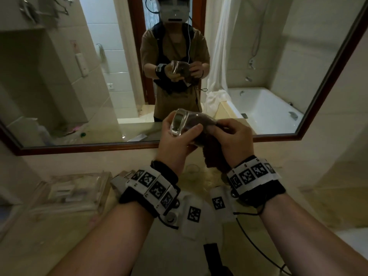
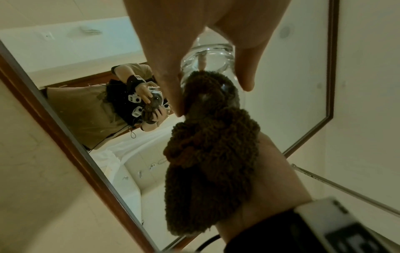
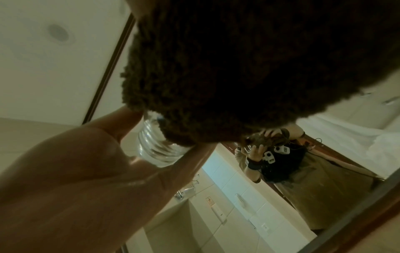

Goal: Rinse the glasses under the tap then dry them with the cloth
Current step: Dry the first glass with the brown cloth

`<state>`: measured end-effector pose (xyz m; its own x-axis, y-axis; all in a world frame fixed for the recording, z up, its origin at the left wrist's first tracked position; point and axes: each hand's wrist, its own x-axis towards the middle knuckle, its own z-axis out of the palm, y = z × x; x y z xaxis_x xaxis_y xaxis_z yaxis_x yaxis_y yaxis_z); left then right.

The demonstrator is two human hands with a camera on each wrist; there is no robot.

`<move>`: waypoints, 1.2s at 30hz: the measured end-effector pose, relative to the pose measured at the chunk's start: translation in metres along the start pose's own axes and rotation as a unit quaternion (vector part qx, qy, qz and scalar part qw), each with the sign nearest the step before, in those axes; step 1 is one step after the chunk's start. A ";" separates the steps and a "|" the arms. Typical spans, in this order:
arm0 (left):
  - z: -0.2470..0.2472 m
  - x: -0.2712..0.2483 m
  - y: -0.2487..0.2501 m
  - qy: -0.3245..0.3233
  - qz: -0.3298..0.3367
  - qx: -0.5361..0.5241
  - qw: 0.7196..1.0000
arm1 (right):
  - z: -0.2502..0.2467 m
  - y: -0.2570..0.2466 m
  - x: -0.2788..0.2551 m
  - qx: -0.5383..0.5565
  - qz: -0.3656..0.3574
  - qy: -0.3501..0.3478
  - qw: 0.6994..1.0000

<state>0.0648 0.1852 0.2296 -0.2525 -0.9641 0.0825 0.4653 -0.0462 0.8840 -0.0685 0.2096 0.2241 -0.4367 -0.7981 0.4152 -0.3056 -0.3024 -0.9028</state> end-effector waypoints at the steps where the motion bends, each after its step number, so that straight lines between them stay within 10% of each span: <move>1: 0.003 -0.001 0.000 0.005 0.000 -0.003 1.000 | -0.001 0.000 0.000 0.010 0.000 -0.010 1.000; 15: 0.011 0.007 -0.005 0.012 0.002 -0.005 1.000 | -0.008 0.004 0.010 0.021 0.014 -0.050 0.998; 20: -0.009 0.015 -0.004 0.016 0.011 -0.015 1.000 | 0.006 0.009 0.012 0.131 0.133 -0.194 0.963; 23: -0.026 0.021 -0.006 0.019 0.014 -0.037 0.999 | 0.018 0.013 0.009 -0.048 0.047 -0.263 0.963; 36: -0.073 0.030 -0.006 -0.010 -0.049 -0.111 0.993 | 0.067 0.014 0.001 -0.002 0.081 -0.232 0.969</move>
<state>0.1160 0.1373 0.1932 -0.3213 -0.9469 0.0114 0.6117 -0.1984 0.7658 -0.0164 0.1695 0.2040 -0.0515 -0.9839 0.1709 -0.2692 -0.1511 -0.9512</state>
